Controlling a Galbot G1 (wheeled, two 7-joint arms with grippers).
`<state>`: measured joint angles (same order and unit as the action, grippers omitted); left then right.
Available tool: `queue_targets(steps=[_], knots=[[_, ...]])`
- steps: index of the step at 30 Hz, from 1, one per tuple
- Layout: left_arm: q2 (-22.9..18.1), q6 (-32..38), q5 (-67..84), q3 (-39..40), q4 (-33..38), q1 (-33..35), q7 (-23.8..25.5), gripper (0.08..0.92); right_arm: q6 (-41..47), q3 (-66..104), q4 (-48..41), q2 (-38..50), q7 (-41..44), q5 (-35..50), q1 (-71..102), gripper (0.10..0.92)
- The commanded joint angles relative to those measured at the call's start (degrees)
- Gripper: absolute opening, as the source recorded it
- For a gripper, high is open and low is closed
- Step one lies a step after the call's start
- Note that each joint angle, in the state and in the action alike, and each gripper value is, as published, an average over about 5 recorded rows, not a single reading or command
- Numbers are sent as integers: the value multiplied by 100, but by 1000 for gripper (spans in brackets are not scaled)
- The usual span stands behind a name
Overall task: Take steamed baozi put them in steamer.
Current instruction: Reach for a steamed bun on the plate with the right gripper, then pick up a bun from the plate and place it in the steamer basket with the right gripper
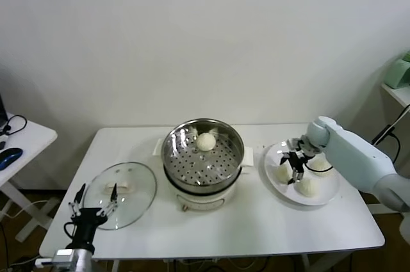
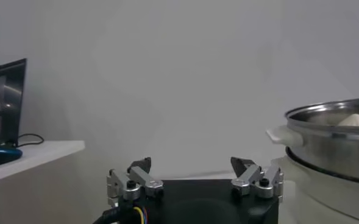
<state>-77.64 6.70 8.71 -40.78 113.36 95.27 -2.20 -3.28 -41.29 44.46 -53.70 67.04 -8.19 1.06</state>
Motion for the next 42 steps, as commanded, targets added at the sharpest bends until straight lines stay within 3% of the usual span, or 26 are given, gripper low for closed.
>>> queue_targets(steps=[1, 12, 24, 31, 42], knots=[[0, -3, -7, 1, -6, 5, -3, 823, -1, -10, -84, -58, -11, -40, 8, 819], [-29, -14, -42, 12, -11, -4, -11, 823, -3, 86, -129, -76, -51, -26, 11, 727], [-33, -8, -46, -8, -22, 13, -15, 823, 89, -115, -28, 14, -126, 438, -156, 696], [-27, -15, -44, 9, 5, 25, 6, 823, 437, -980, 260, 182, -214, 1660, -1048, 696], [64, -89, -161, 193, 225, -6, 47, 823, 1164, -3166, 636, 137, -248, 4609, -3539, 698]])
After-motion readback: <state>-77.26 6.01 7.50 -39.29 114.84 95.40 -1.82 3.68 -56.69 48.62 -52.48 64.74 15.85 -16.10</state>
